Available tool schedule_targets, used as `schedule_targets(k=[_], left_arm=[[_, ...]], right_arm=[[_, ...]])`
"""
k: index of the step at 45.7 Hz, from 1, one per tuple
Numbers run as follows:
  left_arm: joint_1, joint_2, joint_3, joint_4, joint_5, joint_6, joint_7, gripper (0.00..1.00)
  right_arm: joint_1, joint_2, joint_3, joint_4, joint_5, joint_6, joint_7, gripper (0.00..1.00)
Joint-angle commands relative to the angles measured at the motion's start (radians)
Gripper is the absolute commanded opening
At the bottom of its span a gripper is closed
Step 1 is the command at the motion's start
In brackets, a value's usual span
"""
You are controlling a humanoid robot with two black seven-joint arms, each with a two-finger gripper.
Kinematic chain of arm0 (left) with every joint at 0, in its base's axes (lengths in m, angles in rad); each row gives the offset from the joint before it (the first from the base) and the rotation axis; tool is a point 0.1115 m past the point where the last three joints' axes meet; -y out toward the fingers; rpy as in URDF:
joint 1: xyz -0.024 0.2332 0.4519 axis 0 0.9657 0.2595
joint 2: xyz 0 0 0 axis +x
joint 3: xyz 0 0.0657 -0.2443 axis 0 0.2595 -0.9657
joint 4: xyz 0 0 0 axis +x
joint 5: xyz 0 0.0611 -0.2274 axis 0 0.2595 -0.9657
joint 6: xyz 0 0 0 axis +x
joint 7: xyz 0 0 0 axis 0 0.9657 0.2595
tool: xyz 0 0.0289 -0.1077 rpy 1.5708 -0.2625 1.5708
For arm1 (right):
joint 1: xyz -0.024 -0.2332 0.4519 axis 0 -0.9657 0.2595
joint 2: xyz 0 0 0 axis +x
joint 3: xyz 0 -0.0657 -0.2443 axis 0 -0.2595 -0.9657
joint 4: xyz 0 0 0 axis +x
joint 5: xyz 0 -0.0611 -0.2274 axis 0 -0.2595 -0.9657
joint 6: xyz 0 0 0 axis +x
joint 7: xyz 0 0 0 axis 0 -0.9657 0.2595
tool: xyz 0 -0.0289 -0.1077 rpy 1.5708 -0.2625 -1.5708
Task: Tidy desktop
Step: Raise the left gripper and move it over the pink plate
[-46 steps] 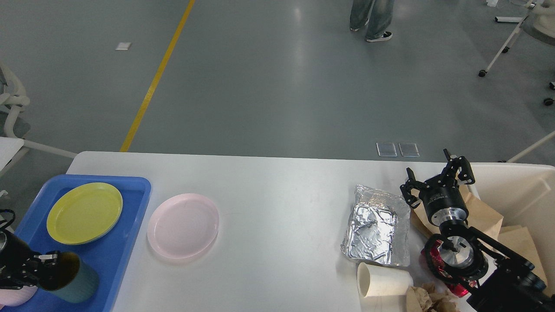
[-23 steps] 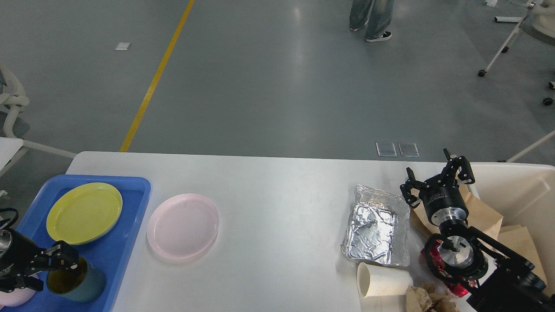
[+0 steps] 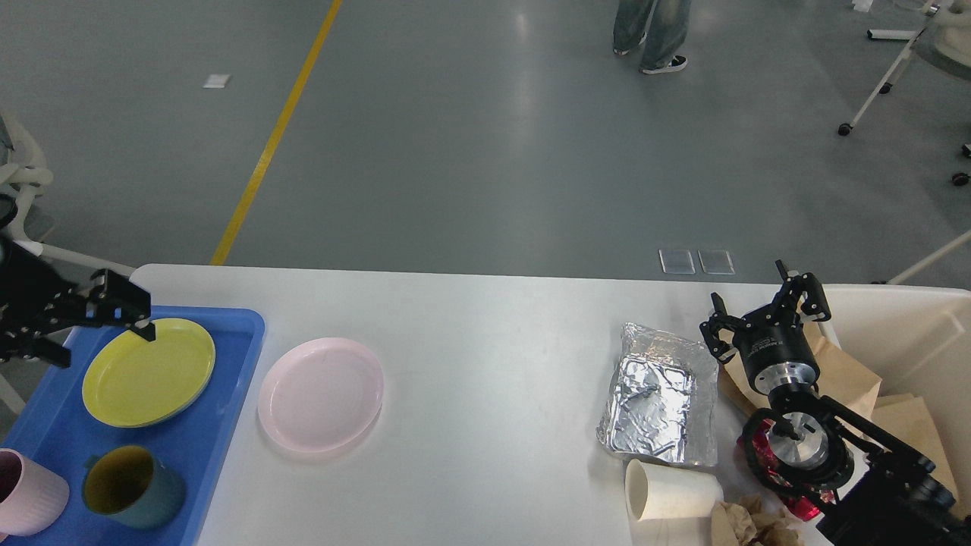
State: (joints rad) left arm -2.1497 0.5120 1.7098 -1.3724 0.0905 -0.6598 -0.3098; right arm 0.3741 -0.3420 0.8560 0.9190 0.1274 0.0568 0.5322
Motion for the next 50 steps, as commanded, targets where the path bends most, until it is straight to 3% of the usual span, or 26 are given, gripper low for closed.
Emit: schedule_targets(k=[1,9,18,34,50], left_arm=[[-0.171,-0.157,0.001,-0.131,-0.106,-0.003,0.003,0.96],[-0.375,-0.308,-0.081,-0.290,-0.241,-0.004,0.011,0.94],[-0.490,-0.388,-0.156,-0.367,-0.379,-0.004,0.086,0.91],[-0.440,-0.365,-0.154,-0.356,-0.390,0.008,0.104,0.96],[-0.250,-0.348,-0.139,-0.326,-0.526,0.040,0.087,0.94]], right_arm=[[0.000,0.000,0.000,-0.002,0.000,0.000,0.000,1.00],[0.000,0.000,0.000,-0.002,0.000,0.000,0.000,1.00],[-0.001,0.000,0.000,0.000,0.000,0.000,0.000,1.00],[-0.001,0.000,0.000,0.000,0.000,0.000,0.000,1.00],[0.000,0.000,0.000,0.000,0.000,0.000,0.000,1.00]])
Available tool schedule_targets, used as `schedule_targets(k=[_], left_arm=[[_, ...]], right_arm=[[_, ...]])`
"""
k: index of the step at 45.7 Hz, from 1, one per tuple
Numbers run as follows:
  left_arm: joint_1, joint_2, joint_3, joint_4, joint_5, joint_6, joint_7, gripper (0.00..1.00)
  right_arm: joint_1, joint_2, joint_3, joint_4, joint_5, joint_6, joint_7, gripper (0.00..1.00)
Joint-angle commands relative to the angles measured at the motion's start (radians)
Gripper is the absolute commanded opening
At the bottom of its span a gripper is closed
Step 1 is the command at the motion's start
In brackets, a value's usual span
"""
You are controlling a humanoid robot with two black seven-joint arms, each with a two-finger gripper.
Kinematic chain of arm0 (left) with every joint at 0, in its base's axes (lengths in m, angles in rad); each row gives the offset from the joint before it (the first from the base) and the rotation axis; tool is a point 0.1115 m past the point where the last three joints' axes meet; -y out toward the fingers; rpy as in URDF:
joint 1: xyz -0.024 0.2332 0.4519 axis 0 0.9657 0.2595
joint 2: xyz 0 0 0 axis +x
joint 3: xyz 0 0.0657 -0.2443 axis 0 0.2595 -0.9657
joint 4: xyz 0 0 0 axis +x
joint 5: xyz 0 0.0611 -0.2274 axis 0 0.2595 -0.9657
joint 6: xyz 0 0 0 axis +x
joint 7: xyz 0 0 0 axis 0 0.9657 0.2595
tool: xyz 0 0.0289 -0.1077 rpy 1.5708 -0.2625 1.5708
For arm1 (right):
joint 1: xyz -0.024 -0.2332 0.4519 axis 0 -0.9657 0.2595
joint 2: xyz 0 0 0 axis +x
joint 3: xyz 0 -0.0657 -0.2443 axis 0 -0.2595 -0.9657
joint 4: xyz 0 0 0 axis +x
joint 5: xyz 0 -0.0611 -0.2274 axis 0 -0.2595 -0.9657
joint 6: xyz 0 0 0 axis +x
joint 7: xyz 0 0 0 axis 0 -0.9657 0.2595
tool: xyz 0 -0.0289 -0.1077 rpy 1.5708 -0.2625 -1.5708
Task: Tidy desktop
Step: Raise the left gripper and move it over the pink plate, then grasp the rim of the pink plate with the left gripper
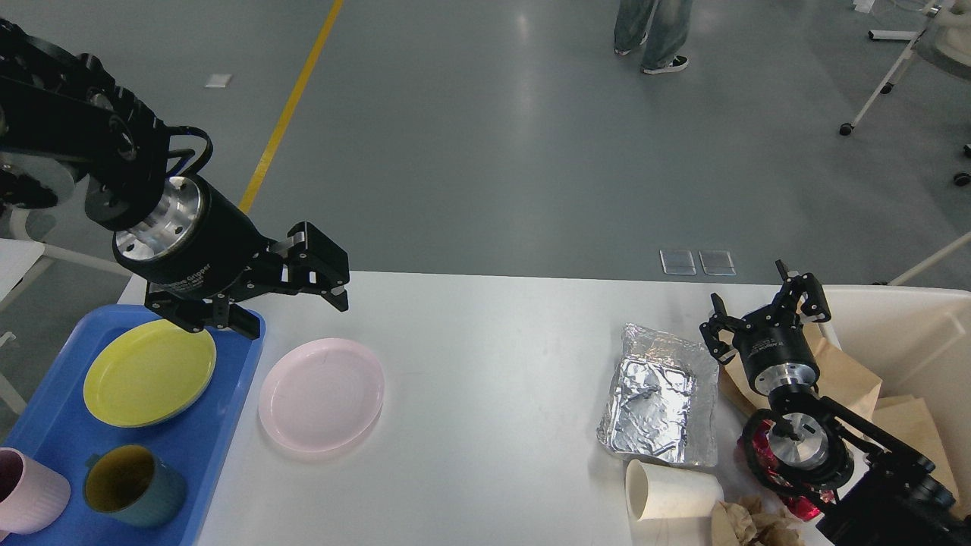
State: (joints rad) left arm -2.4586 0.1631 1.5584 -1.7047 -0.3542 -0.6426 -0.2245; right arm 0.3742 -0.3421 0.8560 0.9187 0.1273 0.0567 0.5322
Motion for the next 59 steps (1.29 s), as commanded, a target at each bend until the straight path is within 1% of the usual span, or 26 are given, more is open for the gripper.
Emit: schedule_targets(k=[1,5,7,8,13,16,18,20,21,30,38,44,48,59], left_arm=[[0.073,0.003,0.019,0.007,-0.097,0.026,0.002,0.94],[0.145,0.013,0.037,0.007,-0.164,0.038,0.005,0.94],[0.187,0.027,0.040,0.007,-0.202,0.066,0.005,0.93],[0.229,0.039,0.043,0.008,-0.241,0.121,0.007,0.93],[0.346,0.056,0.026,0.011,-0.344,0.296,0.030,0.94],[0.401,0.069,-0.009,0.025,-0.402,0.368,0.063,0.94],[0.438,0.081,-0.033,0.034,-0.428,0.394,0.092,0.94],[0.470,0.096,-0.047,0.040,-0.451,0.406,0.109,0.94],[0.484,0.105,-0.053,0.046,-0.462,0.406,0.111,0.94],[0.562,0.182,-0.087,0.073,-0.463,0.399,0.106,0.95],[0.667,0.190,-0.121,0.166,-0.416,0.399,0.105,0.96],[0.747,0.188,-0.187,0.203,-0.424,0.431,0.108,0.94],[0.776,0.188,-0.195,0.217,-0.439,0.462,0.108,0.93],[0.860,0.184,-0.231,0.290,-0.526,0.482,0.109,0.93]], right_arm=[[0.000,0.000,0.000,0.000,0.000,0.000,0.000,1.00],[-0.001,0.000,0.000,0.000,0.000,0.000,0.000,1.00],[0.000,0.000,0.000,0.000,0.000,0.000,0.000,1.00],[0.000,0.000,0.000,0.000,0.000,0.000,0.000,1.00],[0.000,0.000,0.000,0.000,0.000,0.000,0.000,1.00],[0.000,0.000,0.000,0.000,0.000,0.000,0.000,1.00],[0.000,0.000,0.000,0.000,0.000,0.000,0.000,1.00],[0.000,0.000,0.000,0.000,0.000,0.000,0.000,1.00],[0.000,0.000,0.000,0.000,0.000,0.000,0.000,1.00],[0.000,0.000,0.000,0.000,0.000,0.000,0.000,1.00],[0.000,0.000,0.000,0.000,0.000,0.000,0.000,1.00],[0.000,0.000,0.000,0.000,0.000,0.000,0.000,1.00],[0.000,0.000,0.000,0.000,0.000,0.000,0.000,1.00],[0.000,0.000,0.000,0.000,0.000,0.000,0.000,1.00]])
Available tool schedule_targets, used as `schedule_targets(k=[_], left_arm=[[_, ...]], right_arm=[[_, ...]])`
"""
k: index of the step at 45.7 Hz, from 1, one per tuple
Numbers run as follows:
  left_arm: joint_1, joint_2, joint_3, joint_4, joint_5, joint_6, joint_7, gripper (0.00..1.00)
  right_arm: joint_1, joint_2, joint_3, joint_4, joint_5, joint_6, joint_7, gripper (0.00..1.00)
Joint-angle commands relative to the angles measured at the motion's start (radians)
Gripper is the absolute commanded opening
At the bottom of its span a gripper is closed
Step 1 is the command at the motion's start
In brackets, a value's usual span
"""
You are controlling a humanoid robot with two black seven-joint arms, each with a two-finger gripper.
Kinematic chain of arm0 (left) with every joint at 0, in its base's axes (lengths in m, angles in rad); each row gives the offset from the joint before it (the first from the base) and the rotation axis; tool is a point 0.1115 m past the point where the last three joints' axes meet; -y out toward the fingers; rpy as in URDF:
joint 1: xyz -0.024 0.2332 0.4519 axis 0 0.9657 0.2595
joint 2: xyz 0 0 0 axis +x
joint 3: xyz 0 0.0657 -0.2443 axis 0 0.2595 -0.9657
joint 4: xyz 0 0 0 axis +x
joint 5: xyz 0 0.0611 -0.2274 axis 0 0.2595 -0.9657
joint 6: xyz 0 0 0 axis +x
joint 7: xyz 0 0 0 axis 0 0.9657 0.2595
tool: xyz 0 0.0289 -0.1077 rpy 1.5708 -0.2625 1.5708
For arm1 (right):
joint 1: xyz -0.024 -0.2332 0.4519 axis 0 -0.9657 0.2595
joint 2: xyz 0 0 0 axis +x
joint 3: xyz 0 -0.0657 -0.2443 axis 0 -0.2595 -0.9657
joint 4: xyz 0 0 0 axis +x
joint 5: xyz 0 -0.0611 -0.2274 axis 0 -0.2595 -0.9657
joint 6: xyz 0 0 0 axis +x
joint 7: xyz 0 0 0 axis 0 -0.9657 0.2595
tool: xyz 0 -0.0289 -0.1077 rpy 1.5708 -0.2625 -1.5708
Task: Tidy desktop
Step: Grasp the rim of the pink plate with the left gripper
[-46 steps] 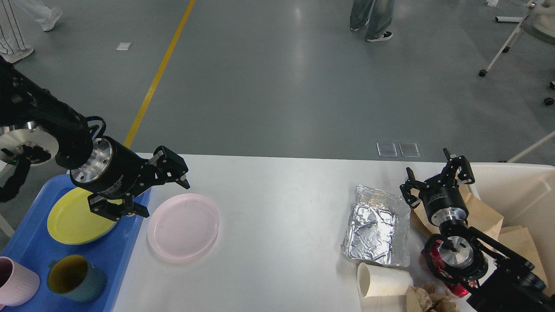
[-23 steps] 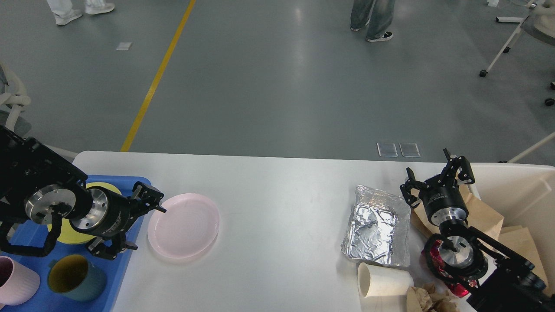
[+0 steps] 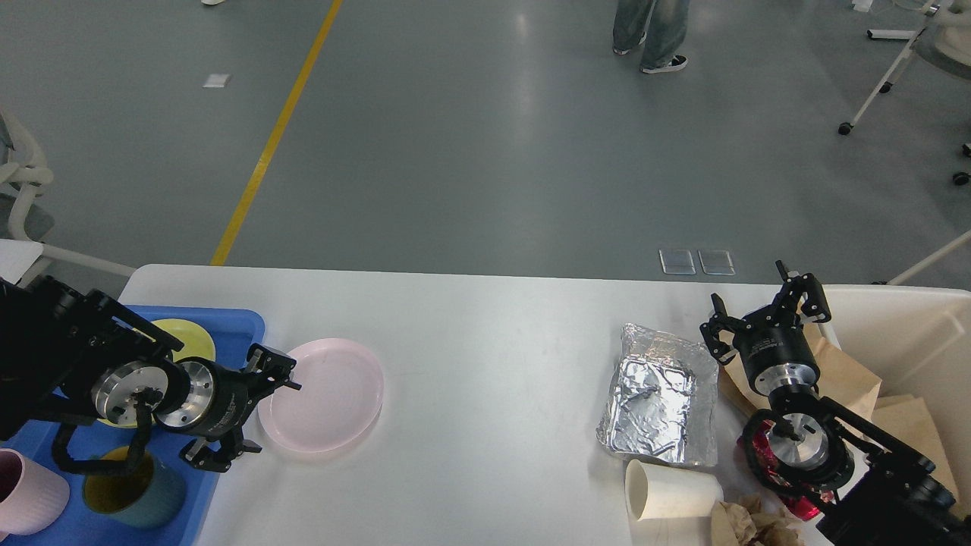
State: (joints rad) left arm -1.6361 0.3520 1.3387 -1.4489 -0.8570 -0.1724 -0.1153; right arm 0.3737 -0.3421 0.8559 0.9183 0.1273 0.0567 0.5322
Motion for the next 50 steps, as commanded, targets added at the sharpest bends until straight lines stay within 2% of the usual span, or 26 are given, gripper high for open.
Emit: schedule_targets(k=[1,10,19,38,42,46,50], left_arm=[[0.047,-0.007,-0.013,0.045,-0.024,0.014,0.000,0.93],[0.170,-0.024,-0.095,0.137,-0.022,0.057,0.002,0.93],[0.232,-0.028,-0.125,0.199,-0.020,0.090,0.003,0.93],[0.358,-0.037,-0.196,0.335,-0.017,0.090,0.008,0.92],[0.360,-0.037,-0.211,0.335,-0.011,0.090,0.011,0.80],[0.363,-0.036,-0.217,0.335,-0.010,0.083,0.012,0.61],[0.364,-0.036,-0.217,0.335,-0.005,0.082,0.014,0.52]], right_arm=[[0.001,0.000,0.000,0.001,0.000,0.000,0.000,1.00],[0.001,0.000,0.000,-0.001,0.000,0.000,-0.001,1.00],[0.001,0.000,0.000,0.001,0.000,0.000,0.000,1.00],[0.001,0.000,0.000,0.001,0.000,0.000,0.000,1.00],[0.001,0.000,0.000,0.001,0.000,0.000,0.000,1.00],[0.001,0.000,0.000,0.001,0.000,0.000,0.000,1.00],[0.001,0.000,0.000,0.001,0.000,0.000,0.000,1.00]])
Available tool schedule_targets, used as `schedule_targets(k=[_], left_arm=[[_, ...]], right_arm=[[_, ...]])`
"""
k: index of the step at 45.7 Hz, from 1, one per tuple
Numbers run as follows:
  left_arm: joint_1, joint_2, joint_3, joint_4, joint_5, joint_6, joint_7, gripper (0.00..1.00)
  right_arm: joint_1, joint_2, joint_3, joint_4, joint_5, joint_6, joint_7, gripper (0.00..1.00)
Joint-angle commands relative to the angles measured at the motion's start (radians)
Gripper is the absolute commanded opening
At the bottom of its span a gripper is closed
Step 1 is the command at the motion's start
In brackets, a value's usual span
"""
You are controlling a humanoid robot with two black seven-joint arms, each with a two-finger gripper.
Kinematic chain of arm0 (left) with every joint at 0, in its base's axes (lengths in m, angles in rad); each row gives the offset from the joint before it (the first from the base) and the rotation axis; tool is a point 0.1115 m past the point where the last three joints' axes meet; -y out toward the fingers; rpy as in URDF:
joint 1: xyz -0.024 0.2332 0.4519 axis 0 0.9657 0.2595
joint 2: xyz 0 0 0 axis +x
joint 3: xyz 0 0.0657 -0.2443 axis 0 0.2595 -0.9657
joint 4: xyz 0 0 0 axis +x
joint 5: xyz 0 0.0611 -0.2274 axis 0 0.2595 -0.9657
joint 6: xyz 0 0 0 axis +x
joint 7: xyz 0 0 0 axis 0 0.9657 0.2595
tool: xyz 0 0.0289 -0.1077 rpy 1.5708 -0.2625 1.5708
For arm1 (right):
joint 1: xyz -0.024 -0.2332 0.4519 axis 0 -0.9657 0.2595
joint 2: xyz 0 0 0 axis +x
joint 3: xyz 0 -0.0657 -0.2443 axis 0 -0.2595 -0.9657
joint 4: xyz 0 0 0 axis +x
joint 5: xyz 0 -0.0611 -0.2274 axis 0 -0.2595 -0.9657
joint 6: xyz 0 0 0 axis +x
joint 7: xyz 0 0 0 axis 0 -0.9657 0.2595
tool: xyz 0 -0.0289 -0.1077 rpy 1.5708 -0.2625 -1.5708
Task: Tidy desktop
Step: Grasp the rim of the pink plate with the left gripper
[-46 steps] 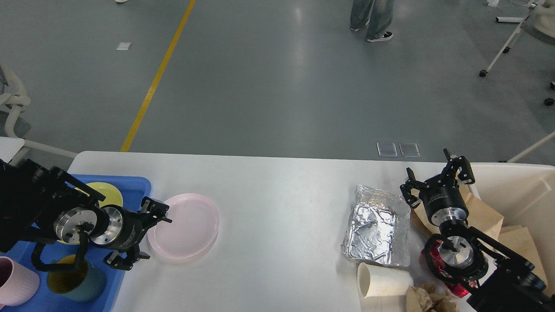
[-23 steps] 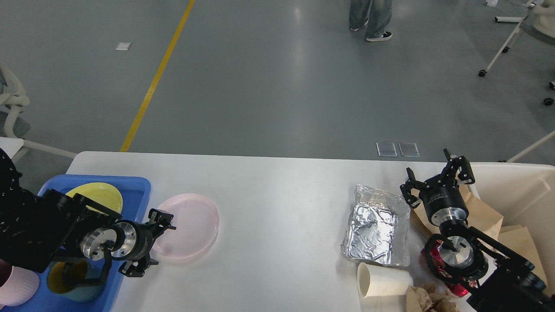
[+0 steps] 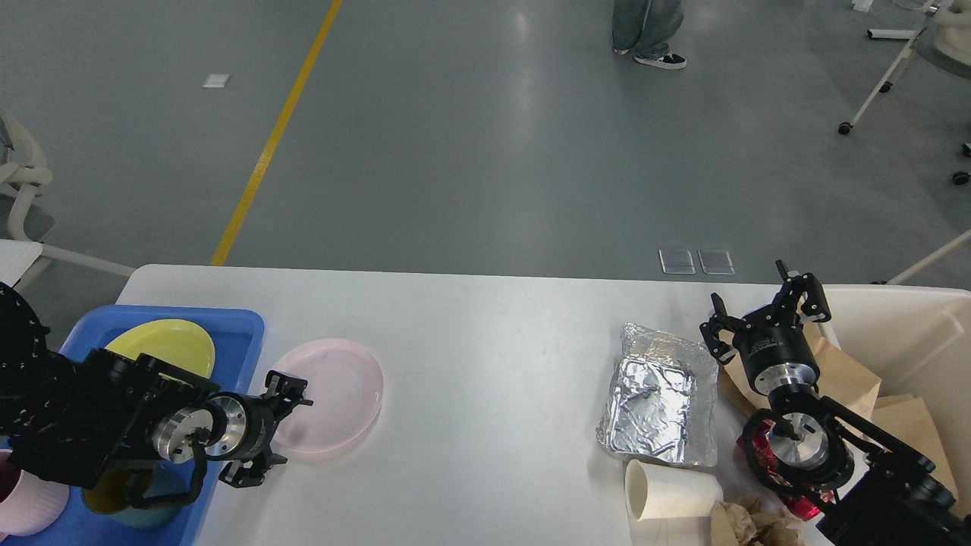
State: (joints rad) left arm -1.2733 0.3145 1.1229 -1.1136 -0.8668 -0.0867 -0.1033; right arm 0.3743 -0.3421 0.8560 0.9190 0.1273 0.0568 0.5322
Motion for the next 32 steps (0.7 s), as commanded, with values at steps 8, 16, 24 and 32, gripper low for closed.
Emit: schedule_targets(k=[8,16,24,32], left_arm=[[0.012,0.000,0.000,0.000,0.023,-0.004,0.014,0.36],[0.014,0.002,0.000,0.000,0.029,-0.031,0.048,0.21],[0.014,0.000,0.000,0.000,0.029,-0.045,0.057,0.15],[0.008,0.003,0.003,-0.003,0.029,-0.057,0.056,0.03]], right_arm=[[0.000,0.000,0.000,0.000,0.000,0.000,0.000,1.00],[0.000,0.000,0.000,0.000,0.000,0.000,0.000,1.00],[0.000,0.000,0.000,0.000,0.000,0.000,0.000,1.00],[0.000,0.000,0.000,0.000,0.000,0.000,0.000,1.00]])
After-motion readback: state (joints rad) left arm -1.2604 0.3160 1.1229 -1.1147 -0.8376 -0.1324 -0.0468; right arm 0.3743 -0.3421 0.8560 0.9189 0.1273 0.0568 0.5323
